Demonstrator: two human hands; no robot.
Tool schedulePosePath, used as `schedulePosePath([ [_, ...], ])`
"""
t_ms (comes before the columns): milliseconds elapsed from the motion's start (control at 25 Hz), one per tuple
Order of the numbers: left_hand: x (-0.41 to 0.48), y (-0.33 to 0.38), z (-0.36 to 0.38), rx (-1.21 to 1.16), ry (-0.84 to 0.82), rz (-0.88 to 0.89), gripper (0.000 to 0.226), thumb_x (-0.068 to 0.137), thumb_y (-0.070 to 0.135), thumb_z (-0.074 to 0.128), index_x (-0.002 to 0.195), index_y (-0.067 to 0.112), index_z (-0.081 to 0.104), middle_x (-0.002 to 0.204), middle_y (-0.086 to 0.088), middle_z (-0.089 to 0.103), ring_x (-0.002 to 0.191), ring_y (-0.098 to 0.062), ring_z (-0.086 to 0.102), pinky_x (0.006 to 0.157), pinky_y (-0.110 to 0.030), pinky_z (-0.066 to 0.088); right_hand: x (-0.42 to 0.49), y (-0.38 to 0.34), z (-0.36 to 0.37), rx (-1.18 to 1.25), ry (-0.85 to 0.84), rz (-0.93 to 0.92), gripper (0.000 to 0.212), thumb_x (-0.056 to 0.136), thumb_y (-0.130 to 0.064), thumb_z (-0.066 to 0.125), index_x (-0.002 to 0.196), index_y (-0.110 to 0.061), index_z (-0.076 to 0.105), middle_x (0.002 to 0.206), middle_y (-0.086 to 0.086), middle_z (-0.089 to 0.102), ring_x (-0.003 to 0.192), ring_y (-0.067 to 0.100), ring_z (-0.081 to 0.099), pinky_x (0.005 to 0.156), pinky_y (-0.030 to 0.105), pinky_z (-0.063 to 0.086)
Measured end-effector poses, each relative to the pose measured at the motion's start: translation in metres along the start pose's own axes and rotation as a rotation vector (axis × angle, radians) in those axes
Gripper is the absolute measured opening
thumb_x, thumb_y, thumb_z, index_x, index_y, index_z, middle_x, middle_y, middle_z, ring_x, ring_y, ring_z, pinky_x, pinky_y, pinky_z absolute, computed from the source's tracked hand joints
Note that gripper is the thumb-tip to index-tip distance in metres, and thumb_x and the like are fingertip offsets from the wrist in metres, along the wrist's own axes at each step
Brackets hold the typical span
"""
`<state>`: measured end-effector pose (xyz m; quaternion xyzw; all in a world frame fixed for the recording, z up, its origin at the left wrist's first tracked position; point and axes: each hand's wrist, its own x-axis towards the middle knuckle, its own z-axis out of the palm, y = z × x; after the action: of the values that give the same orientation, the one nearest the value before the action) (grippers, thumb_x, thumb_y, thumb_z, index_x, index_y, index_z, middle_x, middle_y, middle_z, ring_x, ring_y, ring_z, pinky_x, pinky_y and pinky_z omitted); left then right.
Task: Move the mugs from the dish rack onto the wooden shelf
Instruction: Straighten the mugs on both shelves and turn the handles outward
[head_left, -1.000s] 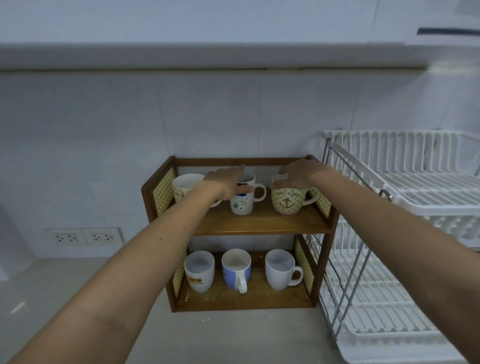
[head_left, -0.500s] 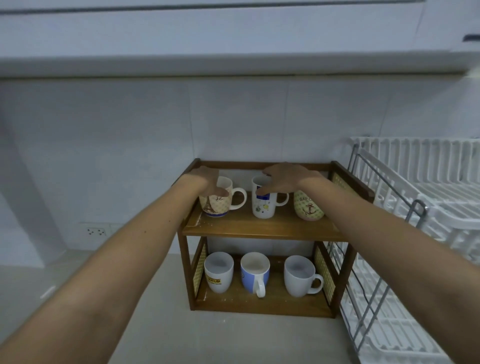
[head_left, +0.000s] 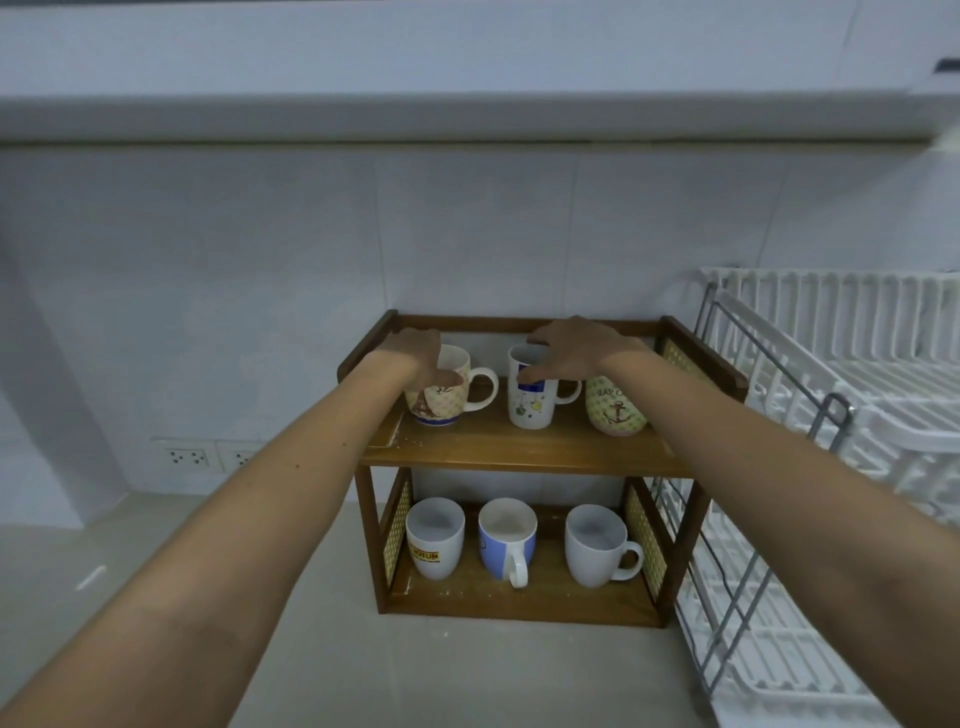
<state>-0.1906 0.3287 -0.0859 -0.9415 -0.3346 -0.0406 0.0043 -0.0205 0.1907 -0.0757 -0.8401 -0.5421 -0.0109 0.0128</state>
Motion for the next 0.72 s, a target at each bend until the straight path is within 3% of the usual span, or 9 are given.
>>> schedulePosePath([
  [200, 0.000, -0.001, 0.005, -0.042, 0.021, -0.018, 0.067, 0.087, 0.051, 0.057, 0.136, 0.009, 0.041, 0.133, -0.014, 0.055, 0.113, -0.029, 0.057, 0.087, -0.034, 0.050, -0.001, -0.001, 0.004, 0.019, 0.007, 0.054, 0.081, 0.083, -0.064, 0.053, 0.148, -0.021, 0.031, 0.151, 0.006, 0.039, 0.132, 0.028, 0.042, 0.102, 0.043, 0.040],
  [360, -0.007, 0.002, 0.011, -0.065, -0.014, -0.041, 0.081, 0.088, 0.054, 0.053, 0.150, 0.015, 0.018, 0.151, -0.016, 0.035, 0.132, -0.033, 0.041, 0.104, -0.043, 0.042, -0.012, -0.003, 0.002, 0.117, -0.038, 0.069, 0.087, 0.085, -0.066, 0.048, 0.151, -0.018, 0.019, 0.155, 0.009, 0.032, 0.136, 0.030, 0.037, 0.108, 0.043, 0.036],
  [480, -0.030, 0.010, 0.020, -0.057, 0.193, 0.036, 0.074, 0.091, 0.050, 0.050, 0.150, 0.017, 0.019, 0.157, -0.016, 0.022, 0.142, -0.034, 0.025, 0.112, -0.047, 0.031, -0.032, -0.007, -0.009, 0.355, 0.163, 0.082, 0.073, 0.089, -0.058, 0.051, 0.148, -0.022, 0.028, 0.154, 0.004, 0.035, 0.137, 0.027, 0.037, 0.108, 0.042, 0.035],
  [560, -0.057, 0.017, 0.038, -0.112, 0.479, 0.212, 0.057, 0.091, 0.035, 0.056, 0.140, 0.012, 0.040, 0.145, -0.017, 0.042, 0.132, -0.034, 0.041, 0.104, -0.045, 0.039, -0.055, -0.014, -0.001, 0.472, 0.433, 0.037, 0.048, 0.091, -0.041, 0.053, 0.134, -0.019, 0.050, 0.136, 0.004, 0.056, 0.120, 0.022, 0.054, 0.096, 0.035, 0.046],
  [640, -0.087, 0.020, 0.064, -0.140, 0.691, 0.422, 0.037, 0.087, 0.020, 0.057, 0.122, 0.008, 0.059, 0.121, -0.014, 0.062, 0.111, -0.029, 0.058, 0.089, -0.039, 0.048, -0.087, -0.026, 0.025, 0.482, 0.643, -0.070, 0.028, 0.088, -0.029, 0.055, 0.111, -0.017, 0.066, 0.103, 0.002, 0.071, 0.090, 0.015, 0.064, 0.075, 0.029, 0.050],
  [720, -0.115, 0.018, 0.097, -0.114, 0.689, 0.600, 0.024, 0.083, 0.012, 0.056, 0.104, 0.006, 0.065, 0.102, -0.011, 0.067, 0.090, -0.027, 0.063, 0.072, -0.037, 0.051, -0.121, -0.036, 0.067, 0.432, 0.711, -0.168, 0.016, 0.085, -0.025, 0.057, 0.090, -0.017, 0.071, 0.075, -0.002, 0.070, 0.068, 0.015, 0.065, 0.058, 0.026, 0.049],
])
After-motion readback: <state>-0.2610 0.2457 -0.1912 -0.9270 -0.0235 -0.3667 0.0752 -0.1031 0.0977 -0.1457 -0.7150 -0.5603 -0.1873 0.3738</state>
